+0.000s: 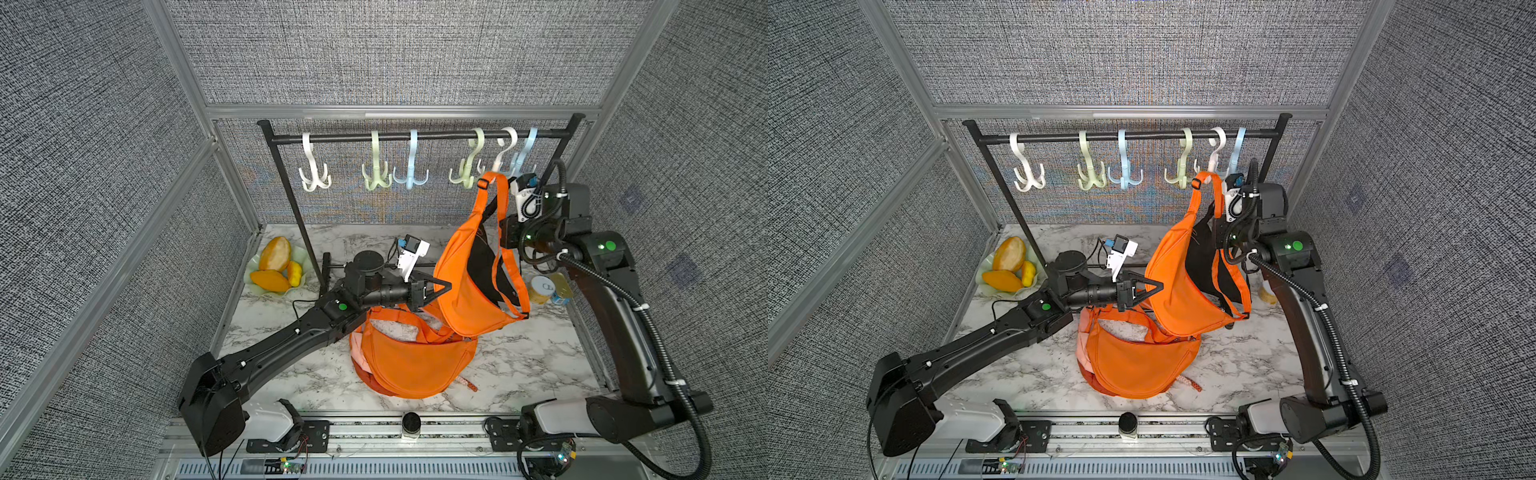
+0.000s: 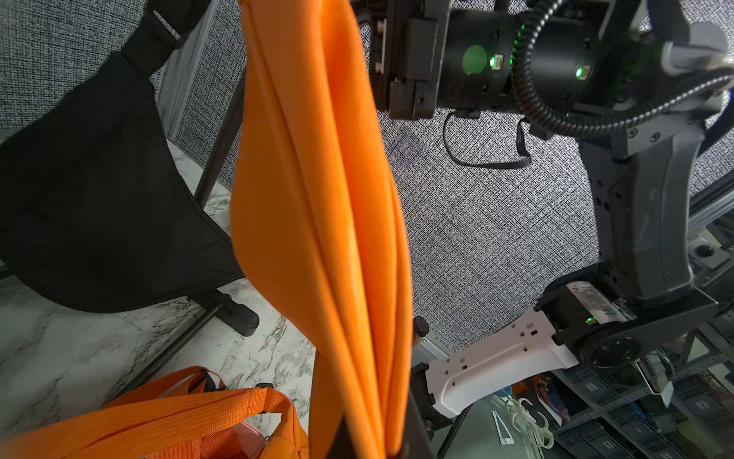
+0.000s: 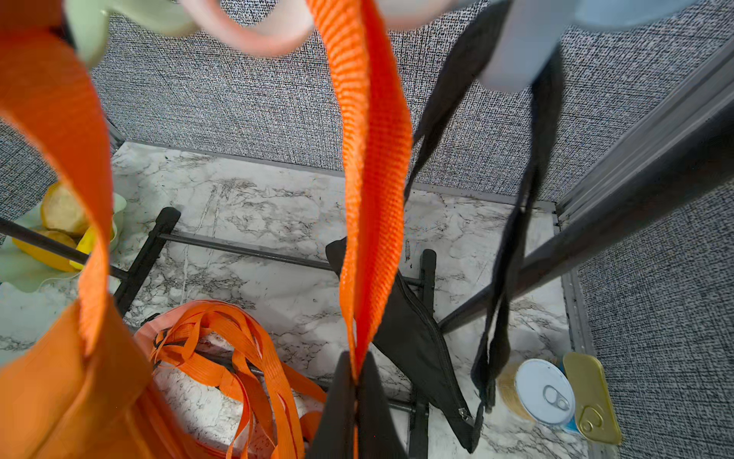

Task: Hang the bag on a hook
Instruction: Hang the bag on the hook.

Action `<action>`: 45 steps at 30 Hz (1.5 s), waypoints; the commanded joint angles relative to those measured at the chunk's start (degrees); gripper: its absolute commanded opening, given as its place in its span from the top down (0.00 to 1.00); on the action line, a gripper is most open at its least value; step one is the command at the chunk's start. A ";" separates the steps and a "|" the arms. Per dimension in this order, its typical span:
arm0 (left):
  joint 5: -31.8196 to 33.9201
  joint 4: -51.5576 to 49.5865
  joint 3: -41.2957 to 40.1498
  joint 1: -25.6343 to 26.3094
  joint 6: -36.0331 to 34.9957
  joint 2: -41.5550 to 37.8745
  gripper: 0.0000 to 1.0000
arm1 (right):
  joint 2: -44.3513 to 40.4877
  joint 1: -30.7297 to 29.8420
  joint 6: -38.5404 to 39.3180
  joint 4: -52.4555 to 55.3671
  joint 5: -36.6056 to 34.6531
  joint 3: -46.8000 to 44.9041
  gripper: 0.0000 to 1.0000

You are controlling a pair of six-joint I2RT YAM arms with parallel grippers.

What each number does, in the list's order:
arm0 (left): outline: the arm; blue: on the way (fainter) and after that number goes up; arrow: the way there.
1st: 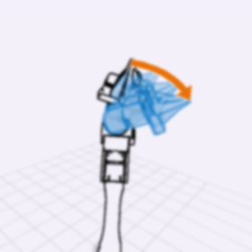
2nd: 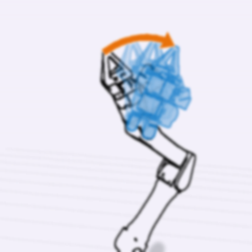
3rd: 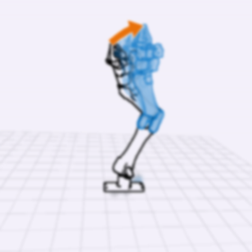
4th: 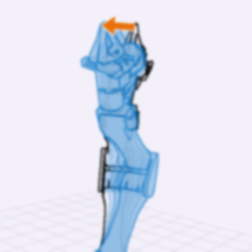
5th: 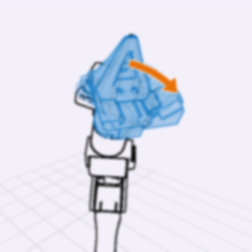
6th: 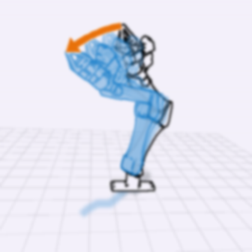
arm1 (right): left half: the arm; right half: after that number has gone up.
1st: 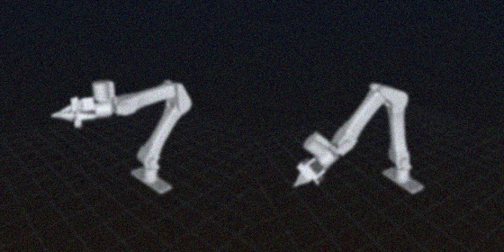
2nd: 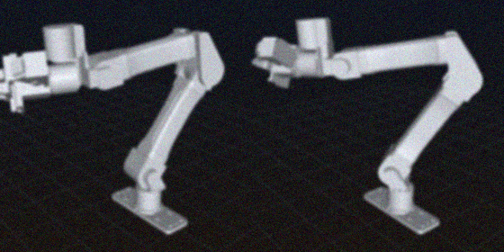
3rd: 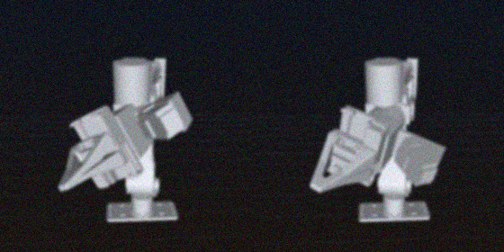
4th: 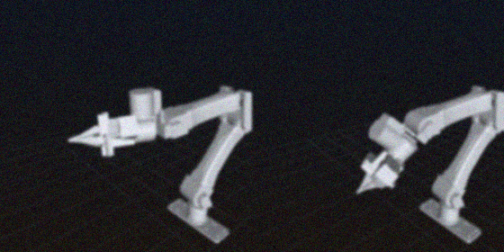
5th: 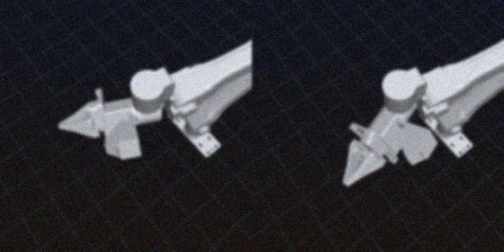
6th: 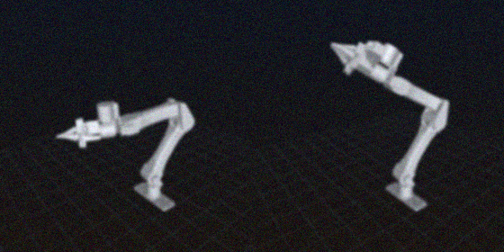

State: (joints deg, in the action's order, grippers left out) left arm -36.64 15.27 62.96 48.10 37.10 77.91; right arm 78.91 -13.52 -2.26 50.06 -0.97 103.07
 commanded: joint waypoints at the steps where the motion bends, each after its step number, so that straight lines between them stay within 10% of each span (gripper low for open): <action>1: -2.52 2.72 0.67 -0.75 0.87 0.13 1.00 | -1.12 -0.17 0.42 1.57 -0.96 -0.19 1.00; 16: -9.21 4.43 4.46 -4.40 5.61 3.34 1.00 | 5.81 -0.61 1.45 10.28 -1.10 12.01 1.00; 30: -9.59 11.77 -3.78 -5.81 9.70 3.48 1.00 | 1.34 -3.36 0.71 8.45 -3.42 4.51 1.00; 36: -9.61 15.33 -6.10 -7.16 10.78 5.41 1.00 | -2.44 -3.69 -0.35 6.05 -5.86 1.19 0.68; 45: -12.80 23.14 -3.91 -10.20 14.06 12.35 0.93 | -7.63 -5.22 -0.99 3.75 -10.91 -3.33 0.51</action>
State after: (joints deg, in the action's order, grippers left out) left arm -48.18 33.52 57.87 38.35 50.52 89.14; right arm 72.25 -18.37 -2.42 55.37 -9.19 100.49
